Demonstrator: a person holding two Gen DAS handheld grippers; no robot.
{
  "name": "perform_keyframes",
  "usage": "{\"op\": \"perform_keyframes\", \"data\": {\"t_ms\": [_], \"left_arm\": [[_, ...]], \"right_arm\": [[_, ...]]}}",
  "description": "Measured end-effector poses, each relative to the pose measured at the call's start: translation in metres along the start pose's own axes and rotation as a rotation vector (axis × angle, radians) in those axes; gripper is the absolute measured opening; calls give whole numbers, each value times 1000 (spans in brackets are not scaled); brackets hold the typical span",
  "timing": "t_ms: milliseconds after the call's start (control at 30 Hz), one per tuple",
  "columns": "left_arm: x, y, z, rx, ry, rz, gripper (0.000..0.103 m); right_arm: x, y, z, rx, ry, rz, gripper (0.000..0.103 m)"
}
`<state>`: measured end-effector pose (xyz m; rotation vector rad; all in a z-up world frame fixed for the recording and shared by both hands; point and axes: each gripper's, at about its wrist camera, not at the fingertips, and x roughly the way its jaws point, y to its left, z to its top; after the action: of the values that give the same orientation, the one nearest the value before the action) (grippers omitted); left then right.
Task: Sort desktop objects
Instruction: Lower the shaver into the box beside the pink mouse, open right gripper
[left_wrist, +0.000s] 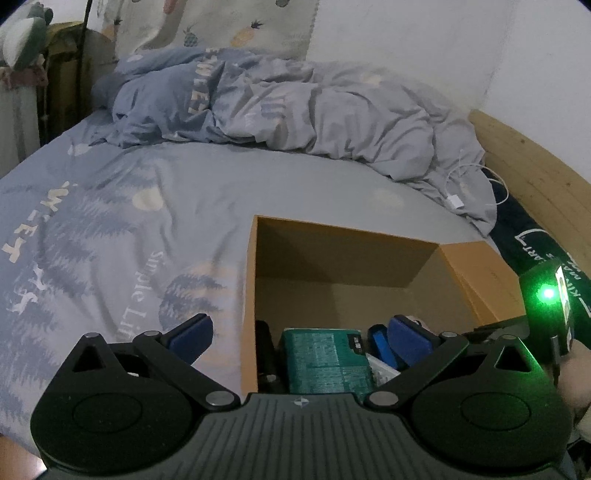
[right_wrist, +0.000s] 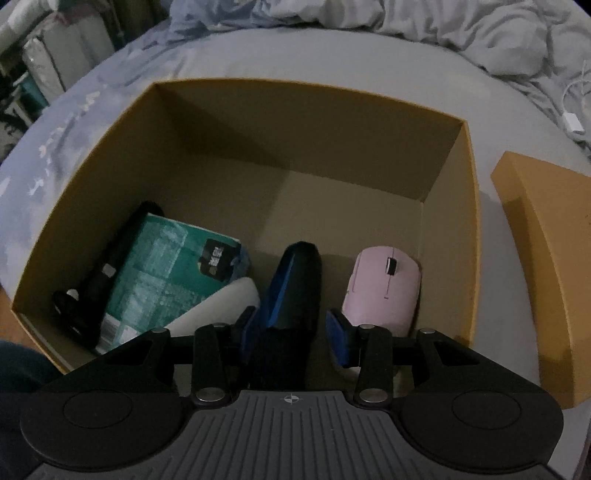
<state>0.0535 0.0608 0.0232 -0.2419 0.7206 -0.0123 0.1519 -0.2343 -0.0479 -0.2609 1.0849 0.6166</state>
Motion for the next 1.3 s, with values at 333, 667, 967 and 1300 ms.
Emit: {"op": "perform_keyframes", "data": {"t_ms": [333,667,967,1300], "left_arm": [[-10,-7,0,16,-11,5,103],[-24,-18,2,37,-33,-3,103],[-31,-26,1,51,-50,-19,103],[-27,-34,-5,67,-22,-26,103]], "right_arm": [[-32,-3,-12,40,-73,8,72],[-90,-3,-31,75,-193,45,101],[-135,-1,-48,102,-295,56,103],[-163,-7,-74,67,-380,-40,103]]}}
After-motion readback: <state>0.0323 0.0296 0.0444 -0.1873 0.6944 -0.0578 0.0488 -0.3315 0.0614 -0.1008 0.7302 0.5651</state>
